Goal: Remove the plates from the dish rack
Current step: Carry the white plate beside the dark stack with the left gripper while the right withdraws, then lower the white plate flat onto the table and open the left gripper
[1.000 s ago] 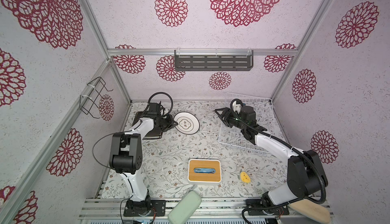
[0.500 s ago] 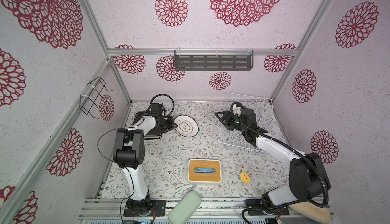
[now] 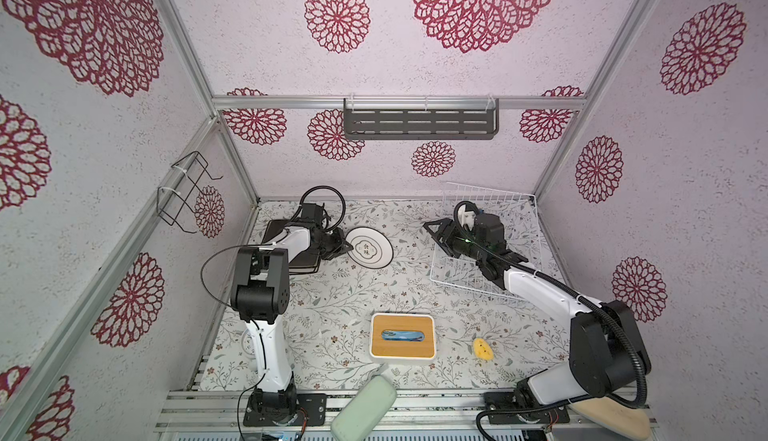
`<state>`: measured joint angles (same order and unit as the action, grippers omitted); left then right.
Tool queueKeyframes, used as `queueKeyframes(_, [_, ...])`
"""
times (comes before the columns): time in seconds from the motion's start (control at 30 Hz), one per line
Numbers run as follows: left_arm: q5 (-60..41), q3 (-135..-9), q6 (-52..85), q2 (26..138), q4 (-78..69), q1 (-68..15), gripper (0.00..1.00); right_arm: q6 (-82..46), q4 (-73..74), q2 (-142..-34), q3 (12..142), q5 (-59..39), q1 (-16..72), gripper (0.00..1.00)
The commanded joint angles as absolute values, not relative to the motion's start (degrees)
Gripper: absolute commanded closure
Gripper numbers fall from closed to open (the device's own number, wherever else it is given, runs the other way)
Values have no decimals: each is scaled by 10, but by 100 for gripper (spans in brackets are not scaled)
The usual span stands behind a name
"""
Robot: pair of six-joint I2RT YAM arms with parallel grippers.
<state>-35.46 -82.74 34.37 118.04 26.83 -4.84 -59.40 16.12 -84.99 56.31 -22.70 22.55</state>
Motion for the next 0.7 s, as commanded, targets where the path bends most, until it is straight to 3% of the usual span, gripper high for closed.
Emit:
queueKeyframes(0.0, [-376,-844,338,1189,253,-51,100,-572,159,-823,571,-221,227,36])
queueKeyframes(0.67, [-373,-874,341,1221,258,-68,98,-567,147,-818,575,-223,222,35])
